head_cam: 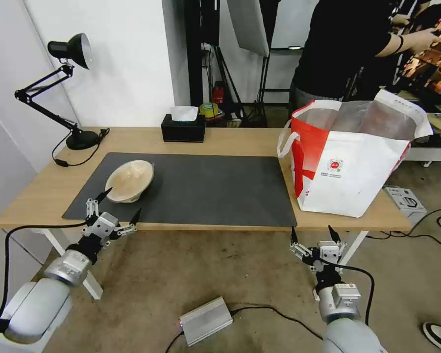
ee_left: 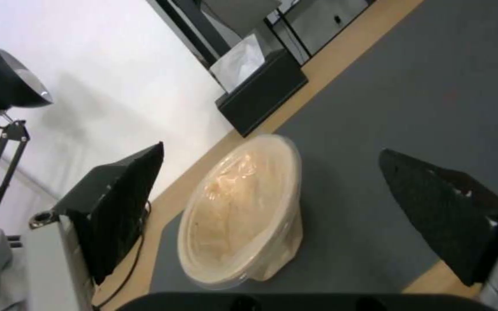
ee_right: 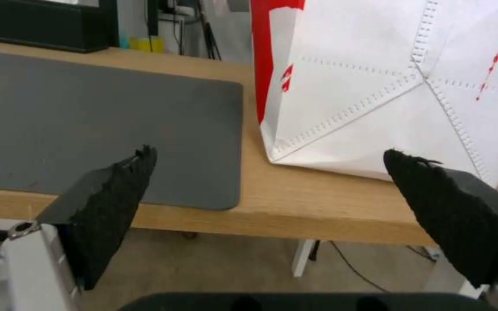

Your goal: Pick up the trash from the table and place it into the takeout bag.

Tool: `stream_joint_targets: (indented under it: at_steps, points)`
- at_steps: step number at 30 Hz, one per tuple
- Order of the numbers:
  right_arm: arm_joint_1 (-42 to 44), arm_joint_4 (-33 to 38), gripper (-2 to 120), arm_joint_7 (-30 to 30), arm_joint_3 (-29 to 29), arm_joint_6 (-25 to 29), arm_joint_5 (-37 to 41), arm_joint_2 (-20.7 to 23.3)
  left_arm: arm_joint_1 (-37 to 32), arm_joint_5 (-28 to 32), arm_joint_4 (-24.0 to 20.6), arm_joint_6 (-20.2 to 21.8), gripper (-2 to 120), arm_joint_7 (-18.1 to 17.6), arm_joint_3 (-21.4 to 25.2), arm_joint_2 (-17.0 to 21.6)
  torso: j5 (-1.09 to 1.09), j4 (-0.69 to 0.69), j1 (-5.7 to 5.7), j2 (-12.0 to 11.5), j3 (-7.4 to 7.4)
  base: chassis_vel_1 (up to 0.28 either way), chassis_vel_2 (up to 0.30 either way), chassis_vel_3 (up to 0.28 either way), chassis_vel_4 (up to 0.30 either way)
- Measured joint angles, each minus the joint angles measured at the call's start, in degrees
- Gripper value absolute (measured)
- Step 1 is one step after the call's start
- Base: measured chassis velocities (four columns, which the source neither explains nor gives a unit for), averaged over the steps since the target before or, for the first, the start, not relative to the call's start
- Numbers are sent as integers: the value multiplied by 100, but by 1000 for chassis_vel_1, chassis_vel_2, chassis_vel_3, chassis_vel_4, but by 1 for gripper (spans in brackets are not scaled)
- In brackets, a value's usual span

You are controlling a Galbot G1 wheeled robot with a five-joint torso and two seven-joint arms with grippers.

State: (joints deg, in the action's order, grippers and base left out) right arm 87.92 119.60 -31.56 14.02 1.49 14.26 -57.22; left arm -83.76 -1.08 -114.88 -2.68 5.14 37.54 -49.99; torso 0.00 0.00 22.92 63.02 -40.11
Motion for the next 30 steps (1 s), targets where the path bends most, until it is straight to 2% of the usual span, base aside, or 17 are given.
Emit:
stream_joint_targets:
  at_steps: [30]
  points:
    - [-108,-116,100,3,-42,-11,-19,-76,735,6,868,-29,100,35,-379,299,0,0,0,0,0,0,0,0,0]
